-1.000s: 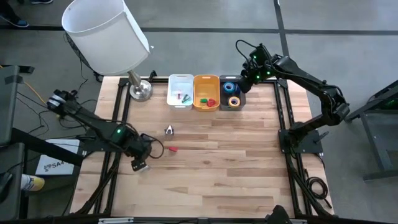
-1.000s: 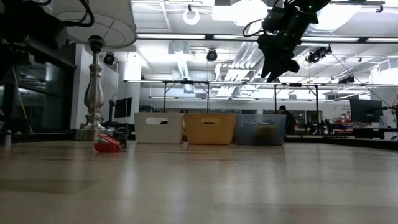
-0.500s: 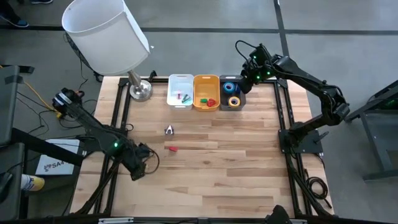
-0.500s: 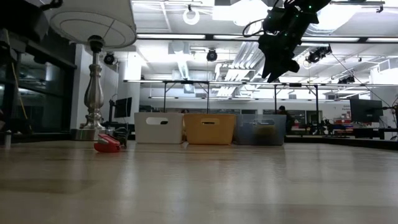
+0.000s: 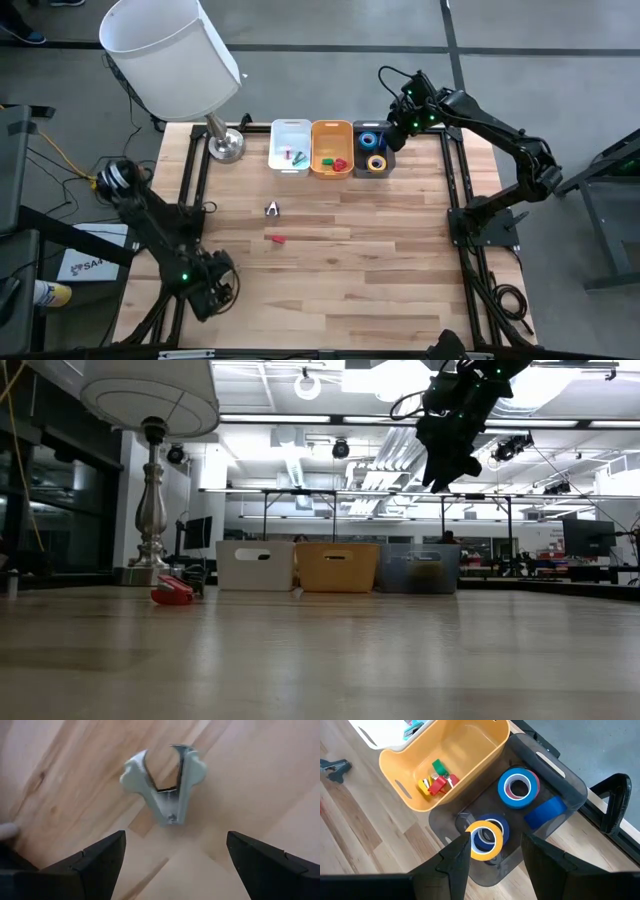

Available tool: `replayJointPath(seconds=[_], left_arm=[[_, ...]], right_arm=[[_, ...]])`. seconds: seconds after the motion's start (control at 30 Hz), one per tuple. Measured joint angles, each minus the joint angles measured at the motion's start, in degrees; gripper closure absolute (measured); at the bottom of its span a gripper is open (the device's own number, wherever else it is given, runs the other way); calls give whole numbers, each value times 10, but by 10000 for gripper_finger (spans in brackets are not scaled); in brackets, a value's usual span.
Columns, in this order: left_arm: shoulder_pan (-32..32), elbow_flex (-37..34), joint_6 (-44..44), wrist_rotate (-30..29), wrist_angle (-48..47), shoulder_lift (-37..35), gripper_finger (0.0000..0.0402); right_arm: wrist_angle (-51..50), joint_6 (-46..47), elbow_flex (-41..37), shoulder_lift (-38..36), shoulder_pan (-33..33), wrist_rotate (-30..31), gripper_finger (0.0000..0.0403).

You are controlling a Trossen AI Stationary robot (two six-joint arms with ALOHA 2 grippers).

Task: Pick and place Stapler, Stapler remover, tape
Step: Put the gray staple remover into the white bin

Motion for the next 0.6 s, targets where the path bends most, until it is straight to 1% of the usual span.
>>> replayJointPath(seconds=[0.07,0.33,0.6], left_arm=[[-9,0,-21,-5,5,18,60],[-8,3,-11,-17,26,67,60],[-8,2,-10,-41,23,75,60]], right_arm=[[0,0,0,0,0,0,238],[-5,-2,0,0,0,0,238],[-13,0,0,0,0,0,237]])
